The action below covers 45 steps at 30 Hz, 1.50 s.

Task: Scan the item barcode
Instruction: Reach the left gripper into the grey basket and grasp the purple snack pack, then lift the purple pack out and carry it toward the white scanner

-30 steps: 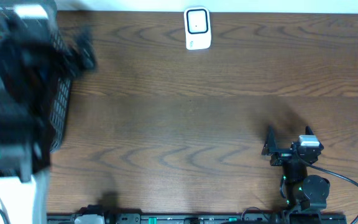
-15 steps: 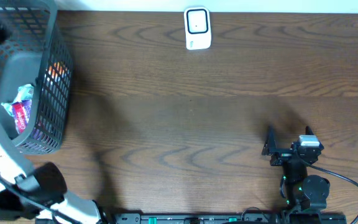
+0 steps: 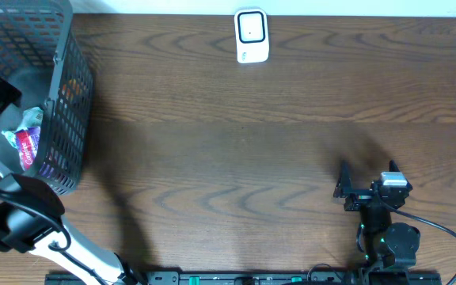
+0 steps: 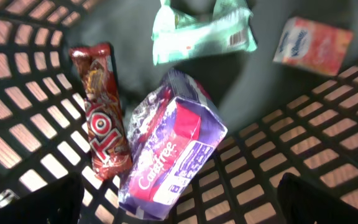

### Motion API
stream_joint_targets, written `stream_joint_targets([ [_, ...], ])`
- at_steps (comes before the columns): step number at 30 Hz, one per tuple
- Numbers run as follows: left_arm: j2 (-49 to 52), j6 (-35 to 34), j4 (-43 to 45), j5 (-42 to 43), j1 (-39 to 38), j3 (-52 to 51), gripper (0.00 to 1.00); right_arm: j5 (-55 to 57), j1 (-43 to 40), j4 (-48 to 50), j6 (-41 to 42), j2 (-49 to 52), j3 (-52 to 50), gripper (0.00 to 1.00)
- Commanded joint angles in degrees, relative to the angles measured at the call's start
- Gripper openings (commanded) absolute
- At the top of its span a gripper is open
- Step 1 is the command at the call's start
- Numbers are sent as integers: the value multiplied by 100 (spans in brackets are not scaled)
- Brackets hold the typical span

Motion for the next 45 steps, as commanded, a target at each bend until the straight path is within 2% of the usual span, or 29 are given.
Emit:
stream_joint_targets([
  [1, 20, -79, -59, -76, -98, -205, 99, -11, -13, -24, 81, -22, -9, 99],
  [10, 20, -243, 42, -494, -109, -1067, 99, -13, -13, -22, 81, -22, -9, 99],
  [18, 20, -240, 682, -496, -114, -2122, 98, -11, -13, -24, 81, -22, -9, 99],
  [20, 20, -240, 831, -498, -114, -2337, 88, -11, -13, -24, 81, -22, -9, 99],
  [24, 20, -240, 1075, -498, -114, -2667, 81, -11, -13, -22, 81, -22, -9, 99],
  [25, 22, -240, 1091, -498, -114, -2684, 74, -11, -13, -24, 81, -22, -9, 99],
  [26, 20, -243, 1102, -496, -114, -2684, 61, -11, -13, -24, 81, -22, -9, 99],
  [32, 17, -249, 951, -479, -114, -2437, 11, -11, -13, -22, 81, -22, -9, 99],
  [37, -83, -544, 501, -415, -114, -1508, 8, -11, -13, -24, 79, -22, -9, 99],
  [41, -470, -542, 461, 566, -114, -369, 8, -11, -13, -24, 81, -22, -9, 99],
  [45, -1005, -662, 920, 1451, -114, 367, 8, -11, -13, -24, 81, -22, -9, 99],
])
